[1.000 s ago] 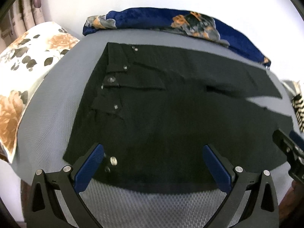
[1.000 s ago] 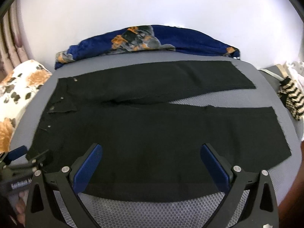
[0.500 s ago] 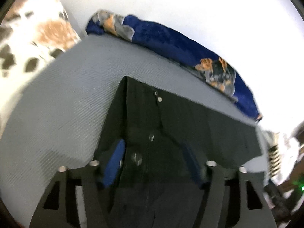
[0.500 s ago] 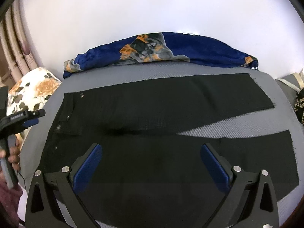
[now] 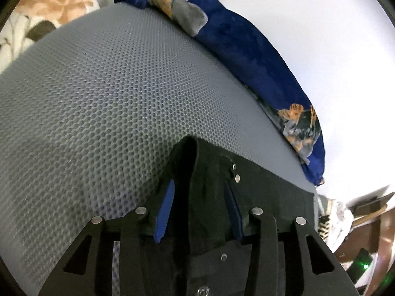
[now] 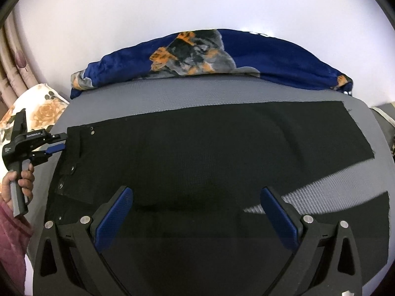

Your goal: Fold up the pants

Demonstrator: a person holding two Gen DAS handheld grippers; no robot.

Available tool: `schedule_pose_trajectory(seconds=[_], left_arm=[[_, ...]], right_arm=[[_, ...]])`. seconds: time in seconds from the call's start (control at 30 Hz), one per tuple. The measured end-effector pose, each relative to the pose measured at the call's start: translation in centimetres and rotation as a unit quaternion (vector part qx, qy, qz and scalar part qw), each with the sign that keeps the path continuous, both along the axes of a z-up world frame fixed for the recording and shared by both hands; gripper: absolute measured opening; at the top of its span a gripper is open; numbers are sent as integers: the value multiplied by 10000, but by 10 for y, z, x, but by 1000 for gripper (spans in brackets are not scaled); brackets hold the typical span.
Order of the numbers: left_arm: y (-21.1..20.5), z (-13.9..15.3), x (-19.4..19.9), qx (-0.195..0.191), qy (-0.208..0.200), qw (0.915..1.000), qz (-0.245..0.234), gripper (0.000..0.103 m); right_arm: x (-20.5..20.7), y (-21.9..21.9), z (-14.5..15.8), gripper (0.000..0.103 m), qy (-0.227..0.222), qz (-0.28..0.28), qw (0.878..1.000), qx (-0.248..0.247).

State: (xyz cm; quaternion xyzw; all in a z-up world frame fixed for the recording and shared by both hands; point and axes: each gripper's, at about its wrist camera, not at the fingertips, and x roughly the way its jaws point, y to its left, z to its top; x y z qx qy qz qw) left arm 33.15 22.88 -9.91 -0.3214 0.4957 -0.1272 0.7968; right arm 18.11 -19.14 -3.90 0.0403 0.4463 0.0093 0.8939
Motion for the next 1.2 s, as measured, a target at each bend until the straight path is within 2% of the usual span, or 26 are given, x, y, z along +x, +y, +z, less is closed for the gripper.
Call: schedule_pose_trajectory(seconds=[0.17,0.3,0.47,0.6,0.63,0.67,0.7,0.8,0.93,0.97,1.0,1.1,1.17,1.2], left_arm=[[-6,-9,13,-460,11,9985,-294,42],[-18,-13,25,-538,62,9973,-501,42],[-30,-15,38,-535,39,9967,-609,42],[-34,-18,40,-870,21,9949,-506,41],[-35,-17,39,-861,-44,9952,-470,36],[-37,-15,37,-829,-136,9954,-462,18],[-39,-12,35,-826,-195,9951,-512,9],[-44,7,23,-940,-531,9922,-625,7],[-51,39,0,-919,-1203,9842,-917,7],[-53,45,-5,-916,-1301,9824,-980,7],[-53,50,-12,-922,-1396,9804,-1041,7],[-56,63,-29,-874,-1655,9742,-1264,7],[-58,70,-36,-809,-1811,9707,-1358,7],[-58,71,-38,-795,-1848,9699,-1369,7]], right_arm=[[26,11,-8,102,61,182,9998,-75],[45,15,-13,102,64,372,9993,-34],[83,15,-16,102,99,914,9957,134],[119,12,-22,102,187,1418,9897,43],[125,12,-23,103,223,1520,9881,16],[134,13,-26,103,293,1659,9857,-23],[143,13,-30,103,378,1809,9827,-89],[168,13,-38,102,633,2409,9684,-110],[197,17,-43,102,1031,3317,9377,-2],[201,18,-43,101,1075,3452,9323,-20],[209,19,-43,101,1208,3680,9220,13],[221,19,-45,96,1447,4069,9019,96],[229,20,-50,89,1624,4294,8884,68],[233,20,-54,87,1766,4443,8783,46]])
